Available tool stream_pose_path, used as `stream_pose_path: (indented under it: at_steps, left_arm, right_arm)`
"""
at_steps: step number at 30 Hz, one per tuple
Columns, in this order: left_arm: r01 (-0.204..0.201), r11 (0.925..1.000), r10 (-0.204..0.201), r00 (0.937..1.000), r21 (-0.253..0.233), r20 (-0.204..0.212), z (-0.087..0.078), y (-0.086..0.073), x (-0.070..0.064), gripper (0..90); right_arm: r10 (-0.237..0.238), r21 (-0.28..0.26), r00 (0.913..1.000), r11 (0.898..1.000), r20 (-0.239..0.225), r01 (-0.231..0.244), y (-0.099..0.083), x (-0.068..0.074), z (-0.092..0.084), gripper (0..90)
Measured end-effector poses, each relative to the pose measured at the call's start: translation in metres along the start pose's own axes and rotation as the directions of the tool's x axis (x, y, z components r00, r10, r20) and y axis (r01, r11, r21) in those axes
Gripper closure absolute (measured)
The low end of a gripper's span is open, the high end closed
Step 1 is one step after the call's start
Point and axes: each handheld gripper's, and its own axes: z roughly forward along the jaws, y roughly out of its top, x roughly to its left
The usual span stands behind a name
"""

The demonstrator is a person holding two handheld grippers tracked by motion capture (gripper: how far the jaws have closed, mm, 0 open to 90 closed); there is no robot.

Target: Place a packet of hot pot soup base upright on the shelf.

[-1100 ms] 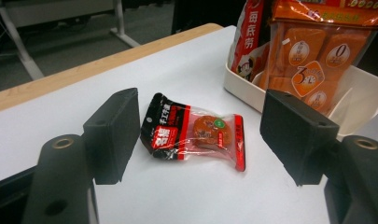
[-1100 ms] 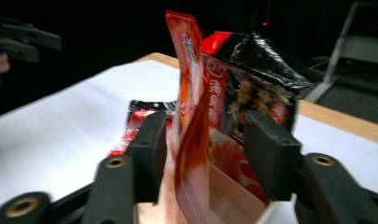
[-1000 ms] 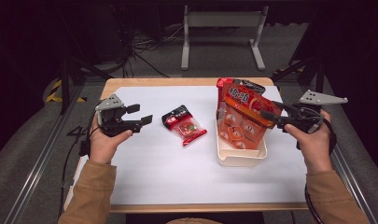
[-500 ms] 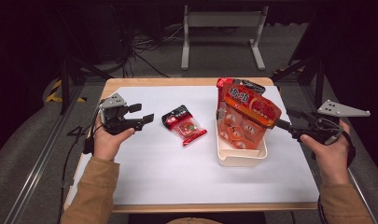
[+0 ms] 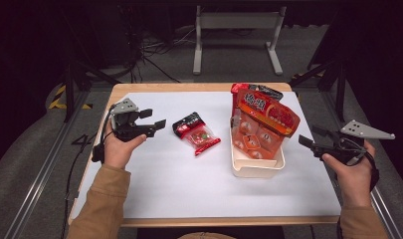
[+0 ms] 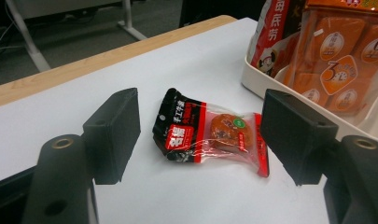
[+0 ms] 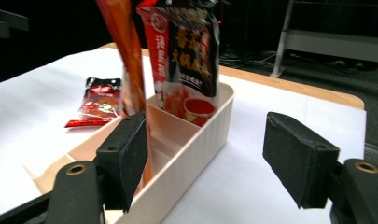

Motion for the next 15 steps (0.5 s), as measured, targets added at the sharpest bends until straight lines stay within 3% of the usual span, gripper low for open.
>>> stream_pose_path:
  at_steps: [7, 15]
  left_arm:
    - [0.0, 0.9999, 0.0, 0.9998, 0.012, -0.021, 0.013, -0.002, 0.003, 29.8]
    - [0.057, 0.9983, -0.057, 0.9983, 0.016, -0.015, 0.041, -0.005, 0.014, 30.6]
  right_arm:
    - [0.023, 0.027, 0.9997, 0.999, 0.012, -0.023, -0.01, -0.007, 0.007, 30.9]
    - [0.029, 0.025, 0.9996, 0.999, 0.007, -0.029, -0.012, -0.01, 0.01, 30.3]
